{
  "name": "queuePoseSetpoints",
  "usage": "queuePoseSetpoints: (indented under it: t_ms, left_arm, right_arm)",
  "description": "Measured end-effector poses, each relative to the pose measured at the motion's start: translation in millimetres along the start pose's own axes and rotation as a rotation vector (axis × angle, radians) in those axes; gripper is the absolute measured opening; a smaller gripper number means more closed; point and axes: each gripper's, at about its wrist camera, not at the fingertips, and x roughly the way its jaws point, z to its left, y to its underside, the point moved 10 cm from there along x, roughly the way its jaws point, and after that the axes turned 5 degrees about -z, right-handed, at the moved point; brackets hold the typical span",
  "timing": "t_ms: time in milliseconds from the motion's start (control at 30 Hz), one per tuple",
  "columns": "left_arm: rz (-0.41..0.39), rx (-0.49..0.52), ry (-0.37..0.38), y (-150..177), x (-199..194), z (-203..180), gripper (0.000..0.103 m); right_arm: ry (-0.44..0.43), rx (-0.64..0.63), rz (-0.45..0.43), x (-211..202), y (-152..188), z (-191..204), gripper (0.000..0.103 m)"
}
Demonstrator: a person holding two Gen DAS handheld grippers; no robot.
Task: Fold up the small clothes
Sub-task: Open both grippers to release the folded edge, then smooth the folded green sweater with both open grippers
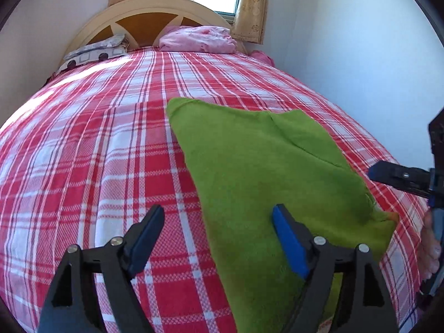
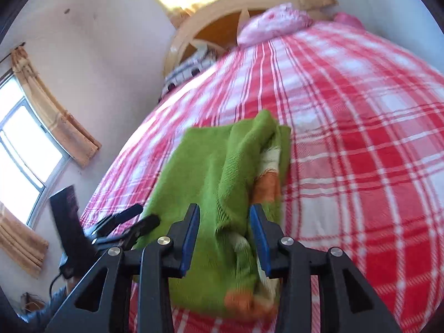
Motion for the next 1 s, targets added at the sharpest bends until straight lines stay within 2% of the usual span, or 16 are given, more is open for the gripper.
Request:
queuePoseSetpoints:
  t_ms: [33,100,167,267,333,400,500,533,600,667,733,800,833,900,1000]
  left_arm:
    - [-0.002,-0.005,0.006,1,0,-2,0.086]
    - [-0.006,-0.001,0.004,3,2,-6,0.086]
    - [-0.015,0.011,0.006,3,0,-10,0.087]
    - [-0.025,0.047,-0.005,7,-1,-13,0.098]
    - [-0.006,0.061,0.003,11,4,-15,0.098]
    - [0.018,0.064,0.003,16,9,-16,0.099]
    - [0.028,0.05,-0.002,19,10,-12,0.103]
    - [0.027,0.045,-0.003,19,10,-11,0.103]
    - [0.03,0.035,0.003,21,10,-11,0.103]
    - [0.033,0.033,0.004,22,11,-11,0.103]
    - [0.035,0.036,-0.001,23,11,-12,0.103]
    - [0.035,0.036,-0.005,23,11,-12,0.103]
    - [0.035,0.034,-0.003,23,11,-12,0.103]
    - [0.047,0.012,0.011,25,13,-9,0.103]
    - [0.052,-0.043,0.038,26,12,-4,0.103]
  right_arm:
    - [0.021,-0.001,0.015,8,1,-2,0.013]
    - [0.043,-0.03,0.007,8,-2,-1,0.011]
    - [0.095,-0.096,-0.04,-6,-5,6,0.009]
    - [0.167,-0.105,-0.021,-3,-2,-8,0.008]
    - [0.197,-0.086,0.021,9,7,-25,0.008]
    - [0.175,-0.068,0.022,9,5,-27,0.011]
    - [0.247,-0.103,-0.041,-8,-8,-20,0.037]
    - [0.268,-0.144,-0.086,-14,-15,-11,0.037]
    - [0.235,-0.24,-0.12,-19,-22,19,0.037]
    - [0.158,-0.318,-0.078,-8,-19,49,0.037]
    - [0.115,-0.338,-0.001,16,-12,60,0.037]
    - [0.139,-0.336,0.116,44,2,52,0.037]
    - [0.202,-0.338,0.17,60,10,37,0.036]
    - [0.195,-0.343,0.146,71,6,31,0.036]
    - [0.219,-0.3,0.163,70,2,31,0.036]
